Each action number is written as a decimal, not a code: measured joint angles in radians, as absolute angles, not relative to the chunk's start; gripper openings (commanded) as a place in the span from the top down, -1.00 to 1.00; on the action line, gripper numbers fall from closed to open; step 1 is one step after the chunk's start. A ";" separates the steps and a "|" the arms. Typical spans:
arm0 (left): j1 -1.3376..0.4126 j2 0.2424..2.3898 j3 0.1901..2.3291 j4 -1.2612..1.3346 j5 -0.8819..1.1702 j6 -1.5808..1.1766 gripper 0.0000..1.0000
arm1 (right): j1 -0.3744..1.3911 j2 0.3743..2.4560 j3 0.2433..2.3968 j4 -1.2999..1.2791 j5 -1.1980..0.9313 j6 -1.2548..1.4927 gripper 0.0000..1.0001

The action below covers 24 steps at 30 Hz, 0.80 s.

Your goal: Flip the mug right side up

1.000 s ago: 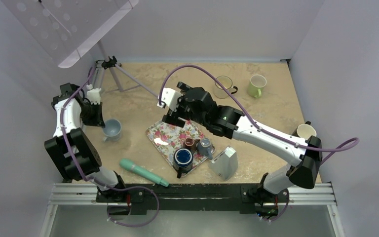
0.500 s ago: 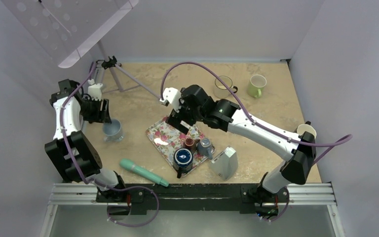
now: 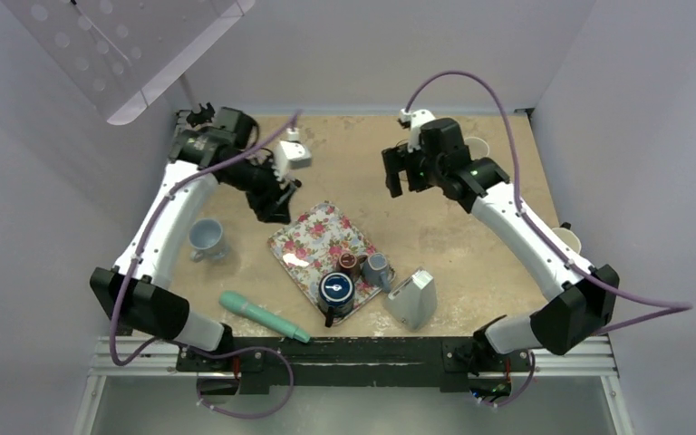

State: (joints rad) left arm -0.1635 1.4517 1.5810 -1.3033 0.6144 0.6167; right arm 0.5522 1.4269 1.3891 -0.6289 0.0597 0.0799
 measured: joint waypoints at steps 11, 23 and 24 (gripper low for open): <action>-0.928 1.665 1.686 -1.274 0.576 0.922 -0.39 | 0.289 1.266 1.308 -0.586 0.007 0.124 -0.90; -1.077 1.907 1.682 -1.056 0.534 1.119 -0.18 | 0.287 1.137 1.156 -0.569 -0.041 0.157 -0.91; -1.074 1.913 1.676 -1.047 0.523 1.129 -0.17 | 0.287 1.127 1.155 -0.571 -0.041 0.157 -0.91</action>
State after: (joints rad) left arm -1.0740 1.9133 1.6756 -1.0466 0.5232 1.1286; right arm 0.2871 1.1271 1.1545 -0.5713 -0.0406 0.1570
